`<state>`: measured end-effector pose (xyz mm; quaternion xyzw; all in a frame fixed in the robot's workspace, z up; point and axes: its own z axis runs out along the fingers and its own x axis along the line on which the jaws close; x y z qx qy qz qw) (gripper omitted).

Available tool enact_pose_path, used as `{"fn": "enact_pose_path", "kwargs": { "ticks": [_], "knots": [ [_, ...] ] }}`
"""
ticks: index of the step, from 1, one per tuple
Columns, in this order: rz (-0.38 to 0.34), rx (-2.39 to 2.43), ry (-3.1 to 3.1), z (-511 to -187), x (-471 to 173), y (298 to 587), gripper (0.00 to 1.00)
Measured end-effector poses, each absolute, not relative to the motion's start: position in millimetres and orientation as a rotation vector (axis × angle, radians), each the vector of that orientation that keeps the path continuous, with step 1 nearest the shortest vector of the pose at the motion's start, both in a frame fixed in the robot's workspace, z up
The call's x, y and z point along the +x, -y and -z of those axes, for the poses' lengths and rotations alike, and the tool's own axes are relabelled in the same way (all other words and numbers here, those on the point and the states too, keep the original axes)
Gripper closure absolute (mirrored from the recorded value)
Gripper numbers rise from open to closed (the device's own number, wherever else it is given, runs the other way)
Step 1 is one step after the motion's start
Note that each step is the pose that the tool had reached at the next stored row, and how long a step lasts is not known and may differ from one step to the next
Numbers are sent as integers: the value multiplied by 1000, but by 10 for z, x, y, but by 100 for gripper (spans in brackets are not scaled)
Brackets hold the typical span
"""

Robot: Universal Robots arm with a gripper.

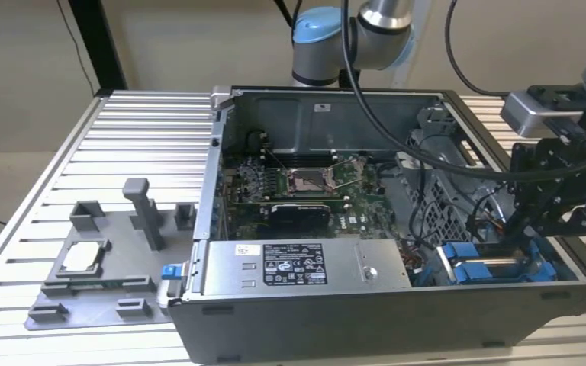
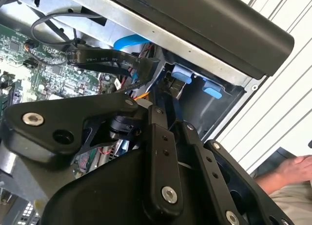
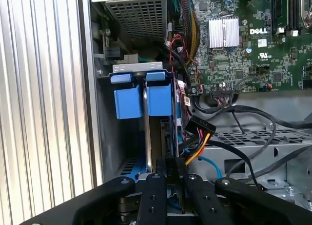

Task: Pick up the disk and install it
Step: 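Insert the first disk wire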

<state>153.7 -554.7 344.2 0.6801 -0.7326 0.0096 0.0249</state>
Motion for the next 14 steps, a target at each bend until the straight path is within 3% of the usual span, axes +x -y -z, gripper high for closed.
{"fn": "enact_pose_path", "kwargs": {
  "ticks": [14],
  "knots": [
    [-30,2103,2266,-3426,1544,5546,100]
  ]
}}
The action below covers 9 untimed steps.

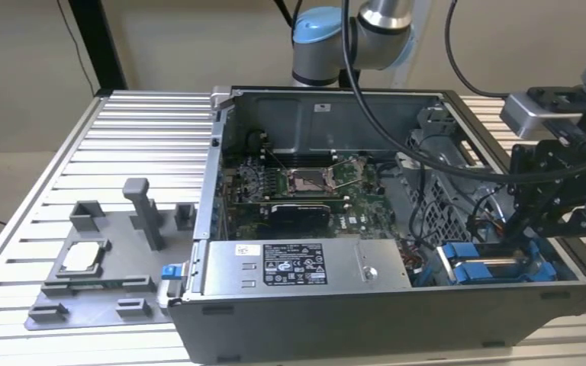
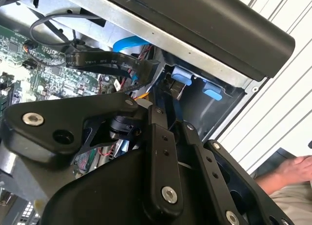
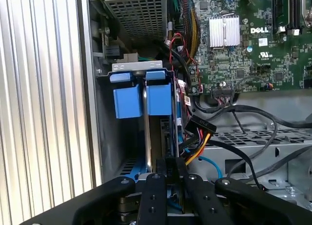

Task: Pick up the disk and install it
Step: 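Insert the first disk wire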

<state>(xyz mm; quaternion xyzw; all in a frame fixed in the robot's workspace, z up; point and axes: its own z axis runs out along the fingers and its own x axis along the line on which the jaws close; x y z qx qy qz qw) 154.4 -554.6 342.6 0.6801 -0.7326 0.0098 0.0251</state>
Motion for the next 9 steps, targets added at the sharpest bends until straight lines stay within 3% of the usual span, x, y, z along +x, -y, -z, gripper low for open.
{"fn": "enact_pose_path", "kwargs": {
  "ticks": [9],
  "knots": [
    [-30,2093,2275,-3422,1544,5546,100]
  ]
}}
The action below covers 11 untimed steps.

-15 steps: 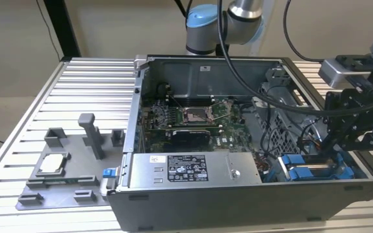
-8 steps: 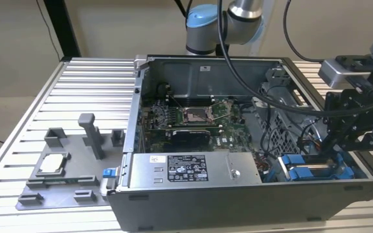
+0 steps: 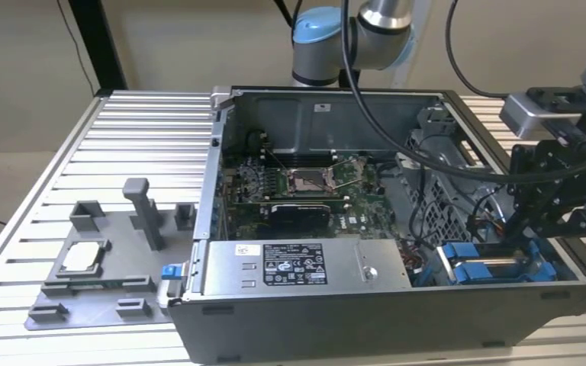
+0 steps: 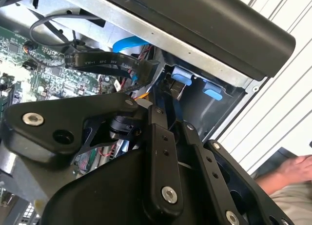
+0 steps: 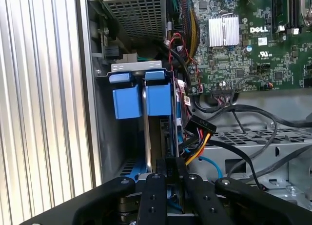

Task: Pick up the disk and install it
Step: 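Insert the first disk wire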

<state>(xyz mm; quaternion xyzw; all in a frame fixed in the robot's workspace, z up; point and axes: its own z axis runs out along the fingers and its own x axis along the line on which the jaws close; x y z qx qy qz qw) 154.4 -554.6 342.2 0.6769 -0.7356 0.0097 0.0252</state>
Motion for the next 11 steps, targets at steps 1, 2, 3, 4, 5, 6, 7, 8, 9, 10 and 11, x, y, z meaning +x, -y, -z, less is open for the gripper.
{"fn": "enact_pose_path", "kwargs": {
  "ticks": [1,2,3,4,5,6,7,8,9,10,11],
  "knots": [
    [-30,2091,2276,-3421,1544,5546,100],
    [-30,2089,2278,-3421,1544,5546,100],
    [-30,2087,2280,-3421,1544,5546,100],
    [-30,2085,2282,-3420,1544,5546,100],
    [-30,2083,2284,-3420,1544,5546,100],
    [-30,2081,2286,-3420,1543,5546,100],
    [-29,2079,2287,-3420,1542,5546,100],
    [-29,2077,2289,-3419,1541,5546,100],
    [-29,2076,2290,-3419,1540,5546,100],
    [-29,2075,2291,-3418,1539,5546,100],
    [-29,2074,2292,-3418,1539,5546,100]
  ]
}}
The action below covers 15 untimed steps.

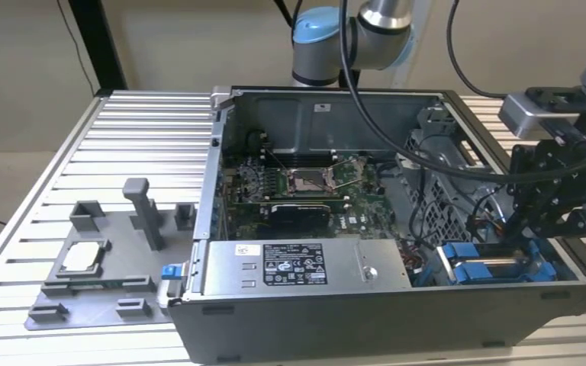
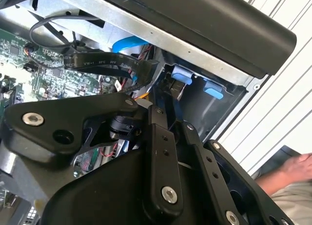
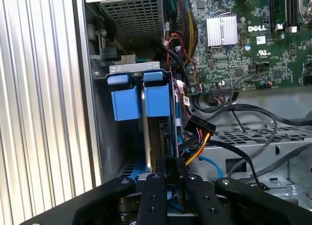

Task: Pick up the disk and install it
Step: 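Insert the first disk wire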

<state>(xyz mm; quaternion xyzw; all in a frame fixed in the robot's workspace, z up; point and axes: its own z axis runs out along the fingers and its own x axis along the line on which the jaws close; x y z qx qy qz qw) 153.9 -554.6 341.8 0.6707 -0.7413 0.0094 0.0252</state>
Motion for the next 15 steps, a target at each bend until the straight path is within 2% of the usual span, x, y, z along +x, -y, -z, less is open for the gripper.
{"fn": "enact_pose_path", "kwargs": {
  "ticks": [15],
  "knots": [
    [-29,2073,2292,-3394,1538,5555,100]
  ]
}}
